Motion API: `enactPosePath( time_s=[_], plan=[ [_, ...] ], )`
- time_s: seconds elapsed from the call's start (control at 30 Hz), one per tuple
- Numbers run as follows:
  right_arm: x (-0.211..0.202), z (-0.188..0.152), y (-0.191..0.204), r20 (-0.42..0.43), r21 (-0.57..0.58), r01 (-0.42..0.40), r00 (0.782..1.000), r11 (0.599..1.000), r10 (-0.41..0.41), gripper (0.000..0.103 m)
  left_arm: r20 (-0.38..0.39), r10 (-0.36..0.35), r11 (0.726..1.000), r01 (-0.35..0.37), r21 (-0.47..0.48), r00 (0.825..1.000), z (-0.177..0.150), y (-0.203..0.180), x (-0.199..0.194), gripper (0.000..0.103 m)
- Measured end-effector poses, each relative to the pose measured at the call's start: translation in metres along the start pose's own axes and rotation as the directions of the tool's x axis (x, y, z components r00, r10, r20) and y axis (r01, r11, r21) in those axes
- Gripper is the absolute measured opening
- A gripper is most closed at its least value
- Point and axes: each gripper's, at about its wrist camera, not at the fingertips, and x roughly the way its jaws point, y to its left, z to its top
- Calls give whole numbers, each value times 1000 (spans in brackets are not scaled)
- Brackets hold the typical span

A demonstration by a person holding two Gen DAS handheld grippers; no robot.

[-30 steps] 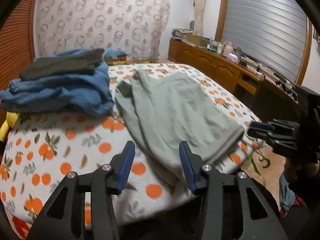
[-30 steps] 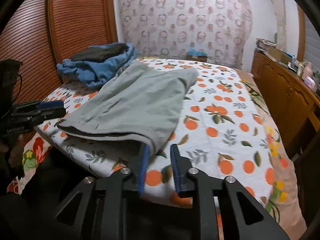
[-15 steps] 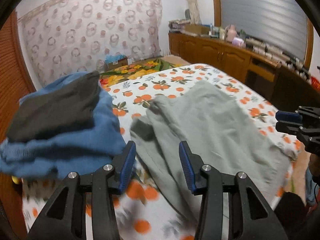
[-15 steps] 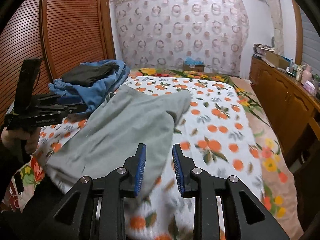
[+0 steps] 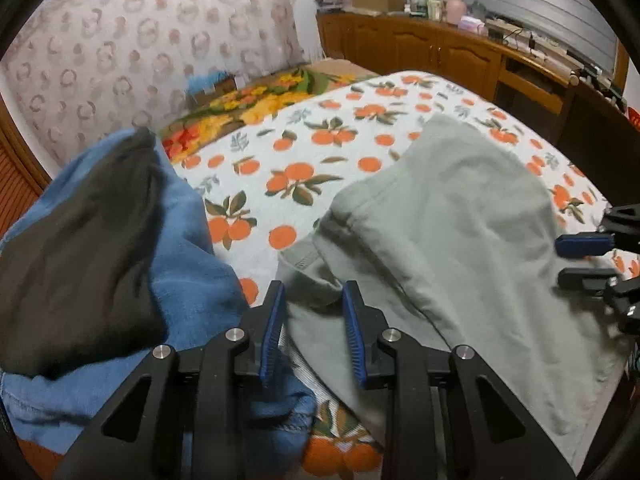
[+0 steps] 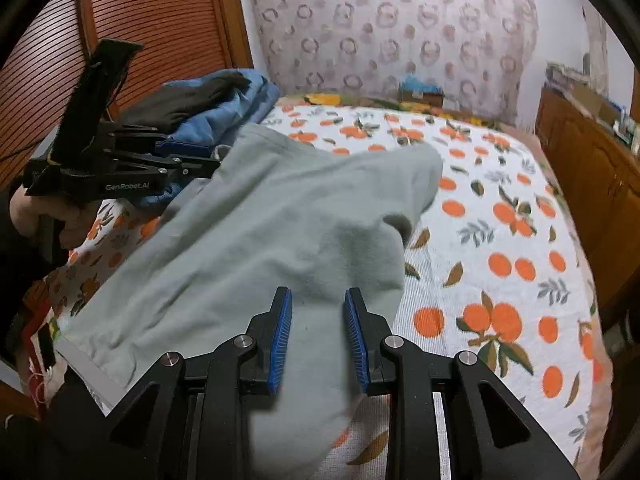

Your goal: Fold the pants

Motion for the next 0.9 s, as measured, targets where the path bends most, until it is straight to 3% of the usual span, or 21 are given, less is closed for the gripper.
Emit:
enactPosePath(
  time_s=[0.17,0.27,0.37,0.53,0.73,0.77,0.83,0.9],
  plan=[
    [2,6,-4,0,6,9,1000,1000,-9,28,10,-11,1000,11,-19,1000,0,4,2,28],
    [6,6,0,-9,-5,25,1000,1000,-25,28,12,-27,999,27,-29,1000,1,6,4,10],
    [9,6,5,-17,-16,40,999,999,-40,28,18,-32,998,33,-45,999,2,8,6,2],
    [8,3,9,-14,-29,55,998,998,-55,28,97,4,985,13,-170,995,7,27,-7,2],
    [7,1,14,-9,-48,75,997,996,-75,28,111,105,980,-84,-181,988,9,30,-5,2],
    [7,0,14,-9,-48,75,997,996,-75,28,112,96,979,-74,-191,989,8,33,-6,2],
    [7,0,13,-8,-46,73,997,996,-74,28,106,67,975,-42,-219,992,9,37,-8,9],
    [6,-1,14,-7,-44,73,997,996,-74,28,118,40,978,-14,-209,992,8,34,-13,25]
  ],
)
